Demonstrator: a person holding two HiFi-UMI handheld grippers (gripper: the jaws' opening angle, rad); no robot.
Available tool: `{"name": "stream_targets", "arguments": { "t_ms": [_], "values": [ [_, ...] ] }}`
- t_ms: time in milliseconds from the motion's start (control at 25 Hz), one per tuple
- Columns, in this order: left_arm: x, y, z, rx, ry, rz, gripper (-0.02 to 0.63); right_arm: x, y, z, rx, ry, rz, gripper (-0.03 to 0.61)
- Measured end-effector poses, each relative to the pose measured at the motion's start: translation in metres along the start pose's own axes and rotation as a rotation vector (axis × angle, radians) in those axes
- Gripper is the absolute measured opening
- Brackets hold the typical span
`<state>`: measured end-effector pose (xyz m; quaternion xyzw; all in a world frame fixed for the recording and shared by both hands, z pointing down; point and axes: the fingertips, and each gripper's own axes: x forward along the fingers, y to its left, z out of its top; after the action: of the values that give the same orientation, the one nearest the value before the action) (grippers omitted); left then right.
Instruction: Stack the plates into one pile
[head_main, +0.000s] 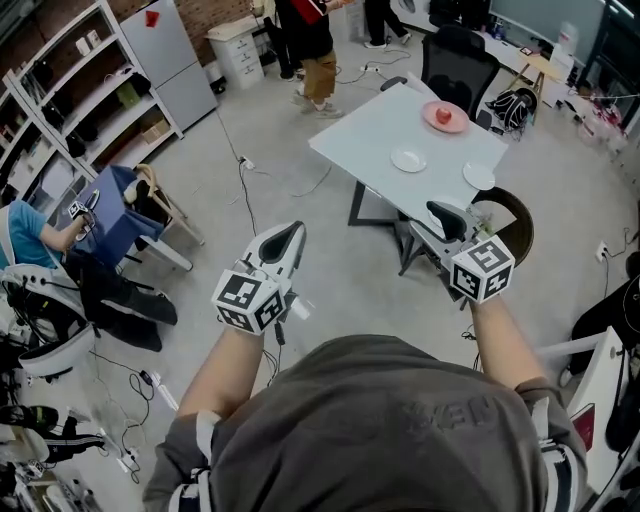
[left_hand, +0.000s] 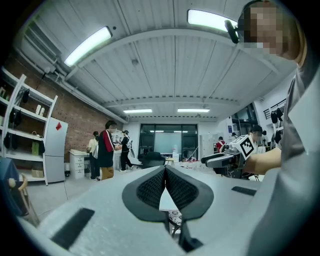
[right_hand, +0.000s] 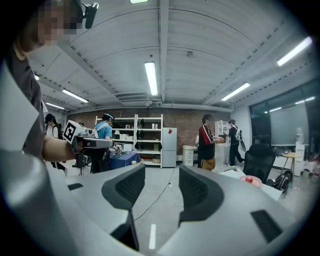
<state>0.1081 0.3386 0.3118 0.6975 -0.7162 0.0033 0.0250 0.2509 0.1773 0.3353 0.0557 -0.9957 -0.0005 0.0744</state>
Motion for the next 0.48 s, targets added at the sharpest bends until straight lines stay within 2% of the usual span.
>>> {"name": "stream_targets", "arguments": {
  "t_ms": [240, 480],
  "values": [
    [0.04, -0.025, 0.001, 0.001, -0.017, 0.013, 0.006, -0.02, -0.04, -0.003, -0.011, -0.018, 0.014, 0.201],
    [0.066, 0.014, -0.002, -0.01, -0.003, 0.006, 0.006, 0.021, -0.06, -0.003, 0.007, -0.009, 0.008, 0.198]
  ]
}}
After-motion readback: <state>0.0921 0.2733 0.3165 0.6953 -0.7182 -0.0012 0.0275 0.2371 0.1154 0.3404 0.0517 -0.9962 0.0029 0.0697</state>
